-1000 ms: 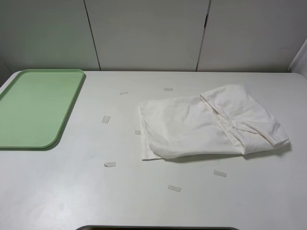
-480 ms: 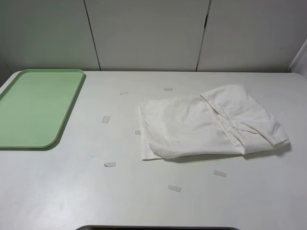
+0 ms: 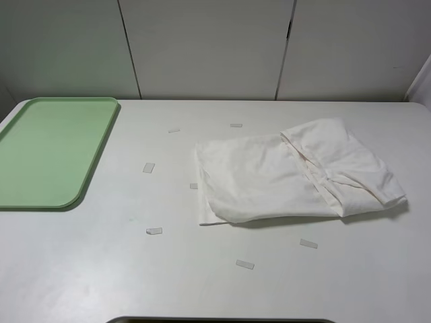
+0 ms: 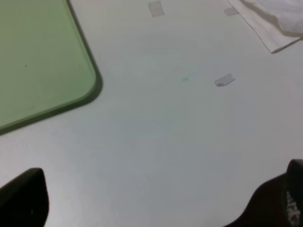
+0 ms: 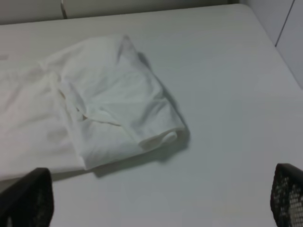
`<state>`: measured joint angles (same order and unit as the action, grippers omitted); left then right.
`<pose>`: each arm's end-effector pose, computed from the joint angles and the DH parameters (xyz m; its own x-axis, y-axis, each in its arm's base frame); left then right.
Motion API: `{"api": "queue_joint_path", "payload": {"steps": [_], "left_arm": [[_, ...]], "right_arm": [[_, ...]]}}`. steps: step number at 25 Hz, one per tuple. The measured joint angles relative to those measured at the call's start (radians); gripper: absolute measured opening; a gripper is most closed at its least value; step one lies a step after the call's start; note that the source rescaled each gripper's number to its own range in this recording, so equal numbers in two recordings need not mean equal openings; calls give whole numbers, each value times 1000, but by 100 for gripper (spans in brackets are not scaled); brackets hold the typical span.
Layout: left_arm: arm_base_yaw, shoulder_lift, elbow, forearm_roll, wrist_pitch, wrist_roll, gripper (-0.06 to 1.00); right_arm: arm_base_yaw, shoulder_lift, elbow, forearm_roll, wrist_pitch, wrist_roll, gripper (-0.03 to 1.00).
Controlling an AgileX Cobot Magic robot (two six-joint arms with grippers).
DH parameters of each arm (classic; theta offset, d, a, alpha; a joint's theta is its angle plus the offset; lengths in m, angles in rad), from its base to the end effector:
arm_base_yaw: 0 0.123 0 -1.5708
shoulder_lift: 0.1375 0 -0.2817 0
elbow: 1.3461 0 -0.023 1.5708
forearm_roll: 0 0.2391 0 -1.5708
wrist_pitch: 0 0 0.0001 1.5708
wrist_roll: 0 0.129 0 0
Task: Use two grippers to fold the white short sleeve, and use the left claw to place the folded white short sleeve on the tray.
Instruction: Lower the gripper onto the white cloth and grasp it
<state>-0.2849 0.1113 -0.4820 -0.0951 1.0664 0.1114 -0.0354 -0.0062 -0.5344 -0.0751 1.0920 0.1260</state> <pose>0.0323 -0.0207 0.2453 -0.5234 0.2211 -0.8229 0.3806 0.9247 0.0063 0.0155 -0.0091 0.2614 -0.4359 0.1065 -0.8937 0.1352 0.9895 0.0520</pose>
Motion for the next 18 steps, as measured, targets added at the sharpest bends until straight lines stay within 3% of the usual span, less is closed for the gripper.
{"api": "queue_joint_path", "payload": {"steps": [7,18], "left_arm": [[0,0,0,0,0,0,98],[0,0,0,0,0,0,98]], "right_arm": [[0,0,34,-17,-56,0,100],[0,0,34,-17,-57,0,100]]}}
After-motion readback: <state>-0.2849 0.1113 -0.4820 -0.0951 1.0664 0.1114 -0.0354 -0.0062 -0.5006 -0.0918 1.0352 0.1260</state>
